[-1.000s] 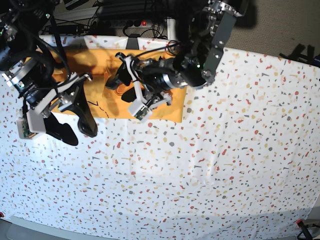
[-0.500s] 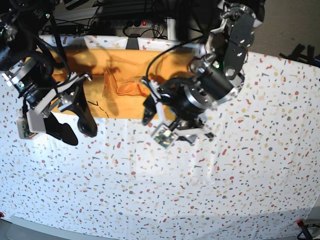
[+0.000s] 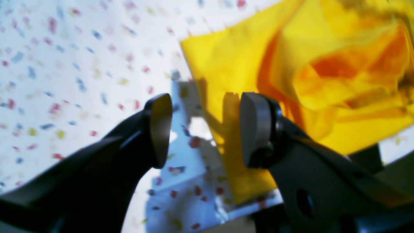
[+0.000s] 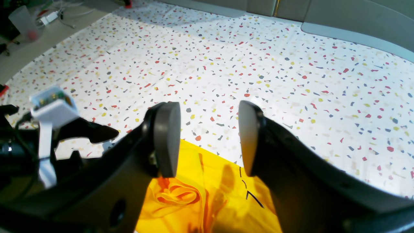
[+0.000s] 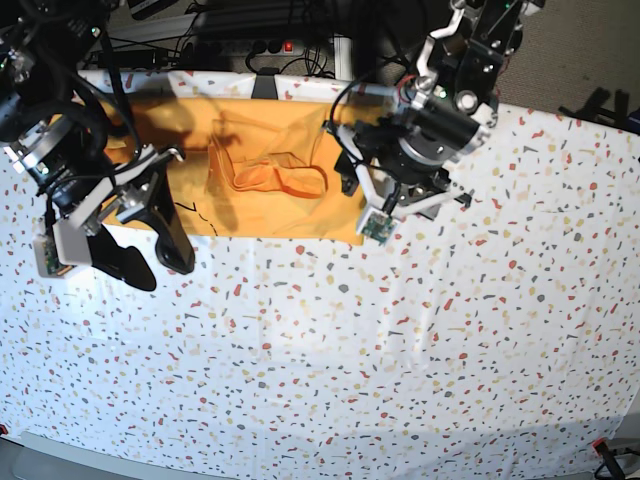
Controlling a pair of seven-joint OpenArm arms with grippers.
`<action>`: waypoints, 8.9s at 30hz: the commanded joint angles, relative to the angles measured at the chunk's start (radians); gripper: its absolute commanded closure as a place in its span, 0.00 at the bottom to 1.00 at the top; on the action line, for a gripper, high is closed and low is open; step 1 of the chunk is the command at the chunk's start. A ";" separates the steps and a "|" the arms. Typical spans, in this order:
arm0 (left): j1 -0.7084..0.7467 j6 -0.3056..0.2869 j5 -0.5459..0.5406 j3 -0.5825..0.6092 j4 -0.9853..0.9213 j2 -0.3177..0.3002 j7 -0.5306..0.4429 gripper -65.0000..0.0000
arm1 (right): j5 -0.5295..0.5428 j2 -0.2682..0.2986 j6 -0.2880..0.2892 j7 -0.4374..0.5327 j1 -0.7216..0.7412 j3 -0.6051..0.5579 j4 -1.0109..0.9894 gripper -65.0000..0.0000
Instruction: Fold the T-shirt properly
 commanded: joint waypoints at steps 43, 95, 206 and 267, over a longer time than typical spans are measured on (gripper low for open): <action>-0.116 -0.209 -0.355 0.256 -0.098 0.191 -0.166 0.53 | 0.061 0.008 0.001 0.021 0.013 0.002 0.017 0.55; -0.286 -0.064 0.048 0.321 -0.341 0.220 -0.266 0.53 | 0.140 0.008 0.001 0.008 0.061 0.002 0.017 0.55; -0.350 -0.034 0.096 0.071 -0.928 0.013 -0.415 0.53 | -0.341 0.358 -0.091 0.088 0.626 0.001 -1.051 0.27; -0.359 -0.034 0.089 0.071 -0.840 0.031 -0.356 0.53 | 0.140 0.094 0.001 -0.207 0.823 -0.182 -1.408 1.00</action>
